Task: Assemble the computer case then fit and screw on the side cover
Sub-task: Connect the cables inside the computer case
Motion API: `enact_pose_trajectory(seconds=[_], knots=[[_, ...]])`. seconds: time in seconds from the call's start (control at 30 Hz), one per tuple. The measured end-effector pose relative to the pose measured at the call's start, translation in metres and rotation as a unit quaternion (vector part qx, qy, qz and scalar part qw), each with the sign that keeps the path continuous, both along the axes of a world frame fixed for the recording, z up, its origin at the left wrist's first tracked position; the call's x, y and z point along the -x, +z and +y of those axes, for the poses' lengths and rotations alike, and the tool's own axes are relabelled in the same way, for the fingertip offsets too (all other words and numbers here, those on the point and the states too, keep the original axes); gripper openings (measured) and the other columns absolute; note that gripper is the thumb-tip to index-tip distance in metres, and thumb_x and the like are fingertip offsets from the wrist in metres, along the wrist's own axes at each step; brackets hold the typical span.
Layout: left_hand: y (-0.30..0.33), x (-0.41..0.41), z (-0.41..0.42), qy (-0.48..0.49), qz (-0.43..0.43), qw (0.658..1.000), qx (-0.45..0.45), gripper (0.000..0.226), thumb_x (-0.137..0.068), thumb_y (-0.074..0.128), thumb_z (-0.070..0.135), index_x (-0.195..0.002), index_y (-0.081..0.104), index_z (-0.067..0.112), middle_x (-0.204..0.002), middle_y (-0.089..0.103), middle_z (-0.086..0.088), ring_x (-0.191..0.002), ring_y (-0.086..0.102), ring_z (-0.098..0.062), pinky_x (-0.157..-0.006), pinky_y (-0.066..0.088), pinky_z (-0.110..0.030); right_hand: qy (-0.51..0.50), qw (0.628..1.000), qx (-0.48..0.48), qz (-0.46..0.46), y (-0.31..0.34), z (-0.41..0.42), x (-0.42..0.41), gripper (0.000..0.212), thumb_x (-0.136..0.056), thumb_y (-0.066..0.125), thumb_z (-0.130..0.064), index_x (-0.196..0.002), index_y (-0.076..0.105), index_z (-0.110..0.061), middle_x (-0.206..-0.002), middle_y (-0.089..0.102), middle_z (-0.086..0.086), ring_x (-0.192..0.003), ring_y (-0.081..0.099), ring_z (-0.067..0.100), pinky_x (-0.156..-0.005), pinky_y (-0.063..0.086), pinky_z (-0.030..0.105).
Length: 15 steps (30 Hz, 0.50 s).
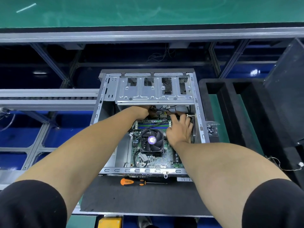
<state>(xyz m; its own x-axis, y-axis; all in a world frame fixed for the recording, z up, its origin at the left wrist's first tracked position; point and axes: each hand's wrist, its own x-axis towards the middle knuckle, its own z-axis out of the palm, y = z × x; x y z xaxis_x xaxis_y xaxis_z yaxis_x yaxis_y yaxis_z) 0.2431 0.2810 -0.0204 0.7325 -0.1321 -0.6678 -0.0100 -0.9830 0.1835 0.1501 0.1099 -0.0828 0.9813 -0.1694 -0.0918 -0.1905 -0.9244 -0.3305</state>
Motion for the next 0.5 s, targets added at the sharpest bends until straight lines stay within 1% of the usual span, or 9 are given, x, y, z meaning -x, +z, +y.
enact_pose_trajectory(seconds=[0.03,0.13,0.17,0.2,0.23,0.3,0.33,0.43,0.5], knots=[[0.0000,-0.0004,0.0007,0.000,0.003,1.000,-0.002,0.021,-0.106,0.033,0.015,-0.092,0.048,0.011,-0.077,0.042,-0.005,-0.070,0.039,-0.020,-0.069,0.033,-0.030,0.000,1.000,0.000,0.000,0.0002,-0.0002,0.0000,0.059,-0.081,0.056,-0.017,-0.139,0.048,-0.027,-0.128,0.040,0.010,-0.123,0.034,0.030,-0.103,0.030,0.043],[0.0016,-0.0023,0.0025,0.004,0.016,1.000,-0.024,0.018,-0.105,0.032,0.013,-0.097,0.047,0.011,-0.074,0.037,-0.004,-0.064,0.032,-0.018,-0.058,0.029,-0.031,0.000,1.000,0.000,0.003,0.0006,-0.0002,-0.0001,0.058,-0.081,0.057,-0.017,-0.137,0.049,-0.027,-0.127,0.040,0.010,-0.123,0.033,0.030,-0.102,0.029,0.042],[0.0024,-0.0024,0.0024,-0.002,0.020,0.999,-0.035,0.018,-0.106,0.034,0.015,-0.100,0.050,0.011,-0.076,0.040,-0.004,-0.065,0.035,-0.019,-0.059,0.031,-0.031,0.000,1.000,0.000,0.004,0.0007,-0.0002,0.0000,0.058,-0.080,0.057,-0.017,-0.137,0.049,-0.027,-0.127,0.040,0.010,-0.123,0.033,0.030,-0.102,0.029,0.043],[0.0021,-0.0024,0.0018,-0.008,0.027,0.999,-0.043,0.020,-0.107,0.038,0.022,-0.105,0.054,0.012,-0.084,0.049,-0.006,-0.073,0.045,-0.021,-0.066,0.037,-0.031,0.000,1.000,-0.001,0.004,0.0008,-0.0001,-0.0002,0.058,-0.080,0.057,-0.017,-0.137,0.049,-0.027,-0.127,0.040,0.010,-0.123,0.033,0.030,-0.102,0.030,0.043],[0.0012,-0.0028,0.0013,-0.014,0.039,0.998,-0.041,0.027,-0.108,0.042,0.032,-0.115,0.059,0.013,-0.101,0.058,-0.009,-0.090,0.054,-0.026,-0.079,0.042,-0.034,0.000,1.000,-0.001,0.005,0.0009,-0.0002,-0.0003,0.059,-0.080,0.057,-0.017,-0.137,0.048,-0.027,-0.128,0.040,0.010,-0.124,0.033,0.030,-0.103,0.030,0.044],[-0.0003,-0.0036,-0.0005,-0.025,0.063,0.997,-0.035,0.050,-0.106,0.045,0.044,-0.140,0.053,0.010,-0.139,0.054,-0.013,-0.127,0.050,-0.032,-0.103,0.037,-0.039,-0.001,1.000,-0.003,0.004,0.0010,0.0000,-0.0006,0.060,-0.080,0.058,-0.017,-0.138,0.048,-0.027,-0.129,0.040,0.010,-0.124,0.032,0.030,-0.104,0.030,0.044],[-0.0015,-0.0043,-0.0011,-0.030,0.070,0.996,-0.036,0.054,-0.105,0.045,0.044,-0.147,0.048,0.010,-0.147,0.049,-0.012,-0.133,0.046,-0.033,-0.105,0.035,-0.039,-0.001,1.000,-0.004,0.003,0.0008,0.0003,-0.0006,0.059,-0.080,0.058,-0.017,-0.138,0.048,-0.027,-0.130,0.040,0.010,-0.124,0.032,0.030,-0.104,0.029,0.044],[-0.0011,-0.0052,0.0002,-0.030,0.069,0.997,-0.025,0.058,-0.102,0.048,0.047,-0.152,0.043,0.017,-0.149,0.046,-0.014,-0.129,0.047,-0.033,-0.098,0.035,-0.037,-0.002,1.000,-0.006,0.005,0.0011,0.0008,-0.0003,0.060,-0.080,0.058,-0.017,-0.138,0.048,-0.027,-0.131,0.039,0.010,-0.125,0.031,0.030,-0.104,0.028,0.044],[-0.0001,-0.0064,0.0026,-0.049,0.073,0.996,-0.030,0.048,-0.106,0.045,0.042,-0.153,0.041,0.030,-0.151,0.045,-0.013,-0.124,0.049,-0.031,-0.099,0.037,-0.037,-0.002,1.000,-0.007,0.009,0.0016,0.0005,-0.0005,0.061,-0.080,0.058,-0.018,-0.139,0.048,-0.027,-0.132,0.039,0.010,-0.127,0.031,0.031,-0.106,0.028,0.045]])
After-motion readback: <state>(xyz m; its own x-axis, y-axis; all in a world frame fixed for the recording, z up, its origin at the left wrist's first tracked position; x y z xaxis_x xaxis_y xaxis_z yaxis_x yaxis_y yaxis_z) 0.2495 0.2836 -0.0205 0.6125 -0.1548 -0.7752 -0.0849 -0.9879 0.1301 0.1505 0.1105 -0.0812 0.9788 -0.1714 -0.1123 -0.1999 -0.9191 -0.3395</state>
